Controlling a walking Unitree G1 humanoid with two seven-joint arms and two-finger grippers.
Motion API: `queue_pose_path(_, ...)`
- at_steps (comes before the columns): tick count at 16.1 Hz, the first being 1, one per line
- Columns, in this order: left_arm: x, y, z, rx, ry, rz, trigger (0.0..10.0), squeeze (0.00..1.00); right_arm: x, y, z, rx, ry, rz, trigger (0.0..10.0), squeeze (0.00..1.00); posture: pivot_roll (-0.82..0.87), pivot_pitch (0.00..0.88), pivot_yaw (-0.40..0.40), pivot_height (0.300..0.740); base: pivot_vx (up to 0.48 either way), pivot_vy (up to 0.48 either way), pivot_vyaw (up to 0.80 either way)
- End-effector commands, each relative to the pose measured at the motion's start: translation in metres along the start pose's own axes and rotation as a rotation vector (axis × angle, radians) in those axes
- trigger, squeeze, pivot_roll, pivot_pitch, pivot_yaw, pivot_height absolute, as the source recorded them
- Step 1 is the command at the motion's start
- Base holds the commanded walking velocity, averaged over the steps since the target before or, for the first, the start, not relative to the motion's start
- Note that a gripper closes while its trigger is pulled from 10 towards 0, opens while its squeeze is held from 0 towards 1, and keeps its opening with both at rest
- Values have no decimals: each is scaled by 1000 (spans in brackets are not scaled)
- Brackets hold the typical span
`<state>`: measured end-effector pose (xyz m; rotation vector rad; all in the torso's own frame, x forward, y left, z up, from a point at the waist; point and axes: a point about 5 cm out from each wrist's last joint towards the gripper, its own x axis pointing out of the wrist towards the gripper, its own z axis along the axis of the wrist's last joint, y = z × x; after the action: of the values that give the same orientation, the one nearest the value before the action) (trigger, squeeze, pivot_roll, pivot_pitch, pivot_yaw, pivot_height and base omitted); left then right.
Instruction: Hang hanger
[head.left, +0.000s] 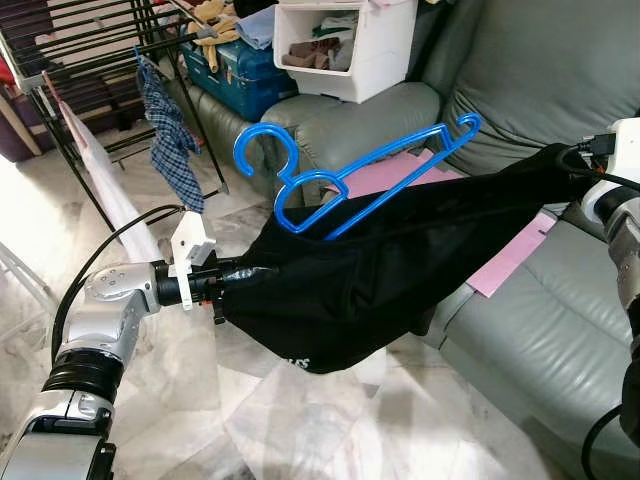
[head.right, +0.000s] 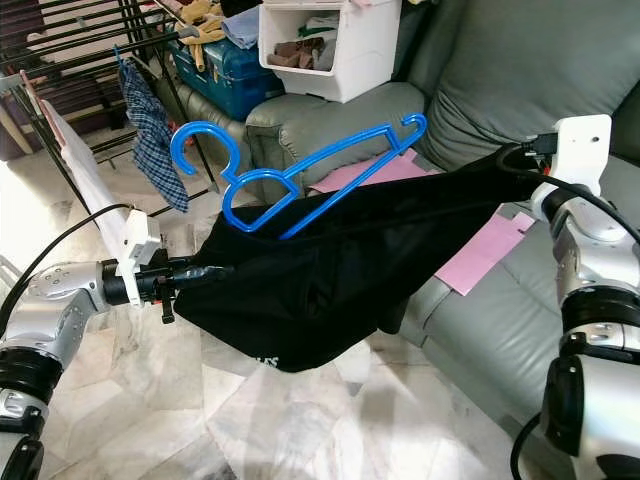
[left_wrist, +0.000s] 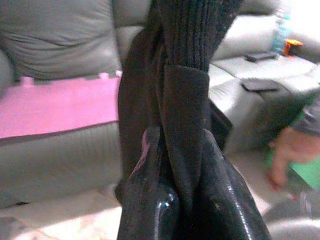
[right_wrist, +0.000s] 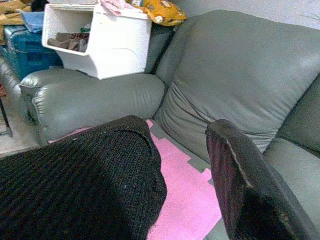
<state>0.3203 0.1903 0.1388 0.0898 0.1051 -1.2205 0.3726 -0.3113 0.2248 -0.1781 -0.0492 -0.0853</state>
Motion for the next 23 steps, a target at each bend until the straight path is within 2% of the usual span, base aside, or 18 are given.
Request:
queue_pose_path(1, -12, -9, -19, -20, 103, -45, 0, 0, 1, -8, 10, 7, -45, -65, 0, 0, -173, 0, 36, 740, 0, 0, 0)
queue_pose_path(2, -11, -11, -21, -19, 116, -60, 0, 0, 1, -6, 9, 7, -43, -62, 0, 0, -173, 0, 37, 740, 0, 0, 0)
queue_pose_path(3, -11, -14, -26, 18, 182, -87, 0, 0, 2, -2, 6, 6, -36, -54, 0, 0, -172, 0, 39, 740, 0, 0, 0)
queue_pose_path(5, -10, -14, -27, 38, 186, -83, 0, 0, 3, 0, 5, 6, -34, -48, 0, 0, -172, 0, 41, 740, 0, 0, 0)
queue_pose_path(7, -1, -12, -31, 152, 233, -23, 0, 0, 4, 8, 1, 8, -31, -25, 0, 0, -169, 0, 41, 740, 0, 0, 0)
queue_pose_path(9, 2, -10, -32, 157, 222, 4, 0, 0, 5, 11, 1, 4, -33, -14, 0, 0, -170, 0, 41, 740, 0, 0, 0)
queue_pose_path(11, 4, -4, -42, 214, 318, 103, 0, 0, 6, 18, 2, 2, -44, 10, 0, 0, -171, 0, 41, 740, 0, 0, 0)
queue_pose_path(12, 5, 2, -45, 214, 348, 192, 0, 0, 7, 21, 4, 9, -53, 23, 0, 0, -172, 0, 39, 740, 0, 0, 0)
queue_pose_path(13, 6, 4, -45, 209, 351, 226, 0, 0, 8, 23, 4, 13, -58, 30, 0, 0, -173, 0, 40, 740, 0, 0, 0)
queue_pose_path(16, 17, 7, -53, 232, 426, 298, 0, 0, 12, 52, 9, -25, -112, 117, 0, 0, -176, 0, 44, 740, 0, 0, 0)
queue_pose_path(17, 22, 7, -53, 228, 425, 313, 0, 0, 12, 59, 9, -31, -120, 133, 0, 0, -176, 0, 45, 740, 0, 0, 0)
queue_pose_path(18, 31, 8, -53, 211, 420, 362, 0, 0, 13, 73, 9, -36, -138, 162, 0, 0, -174, 0, 45, 740, 0, 0, 0)
queue_pose_path(20, 50, 6, -57, 180, 427, 421, 0, 0, 15, 101, 11, -14, -167, 216, 0, 0, -167, 0, 40, 740, 0, 0, 0)
queue_pose_path(22, 58, 6, -58, 180, 436, 463, 0, 0, 14, 115, 11, 4, -176, 248, 0, 0, -165, 0, 40, 740, 0, 0, 0)
queue_pose_path(23, 61, 8, -57, 178, 432, 518, 0, 0, 13, 126, 10, 16, -177, 277, 0, 0, -165, 0, 39, 740, 0, 0, 0)
